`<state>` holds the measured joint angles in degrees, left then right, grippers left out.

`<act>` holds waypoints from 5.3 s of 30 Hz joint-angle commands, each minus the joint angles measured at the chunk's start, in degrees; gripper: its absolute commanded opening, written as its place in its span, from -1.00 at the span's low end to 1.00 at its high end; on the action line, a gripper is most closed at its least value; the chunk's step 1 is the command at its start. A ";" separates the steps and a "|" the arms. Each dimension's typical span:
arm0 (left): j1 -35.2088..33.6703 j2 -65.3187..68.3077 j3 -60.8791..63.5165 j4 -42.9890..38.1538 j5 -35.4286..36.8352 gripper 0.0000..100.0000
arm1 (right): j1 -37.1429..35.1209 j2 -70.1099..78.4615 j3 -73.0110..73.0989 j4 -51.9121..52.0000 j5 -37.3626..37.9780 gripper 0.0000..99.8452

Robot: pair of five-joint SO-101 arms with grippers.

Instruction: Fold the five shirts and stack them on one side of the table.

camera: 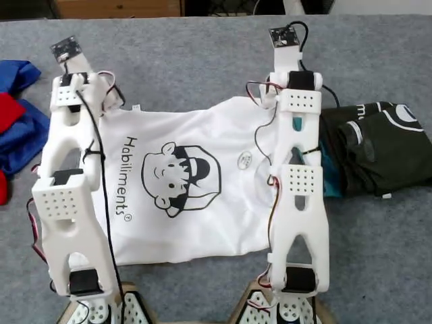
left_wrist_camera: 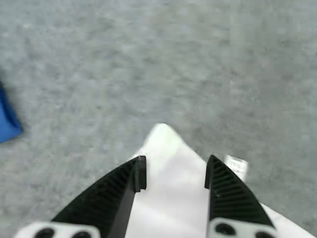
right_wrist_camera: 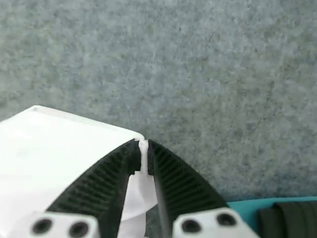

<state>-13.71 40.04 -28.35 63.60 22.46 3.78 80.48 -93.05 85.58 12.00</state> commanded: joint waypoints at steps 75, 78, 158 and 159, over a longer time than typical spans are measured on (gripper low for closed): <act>0.92 18.55 -30.46 11.87 -4.22 -0.54 | -0.26 -0.92 -2.24 -0.09 0.53 -0.98; 0.92 18.55 -30.55 11.87 -5.10 -0.59 | -0.26 -0.92 -2.24 -0.09 0.53 -0.98; -4.18 -96.44 4.53 23.74 -25.41 -0.94 | -1.49 -100.79 16.31 3.08 0.79 -0.98; -4.18 -96.70 10.15 20.04 -25.41 -0.94 | -1.67 -100.79 19.74 2.55 0.88 -0.98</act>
<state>-17.67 -56.57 -33.71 92.53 -3.03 1.85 -20.62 -81.98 88.75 12.35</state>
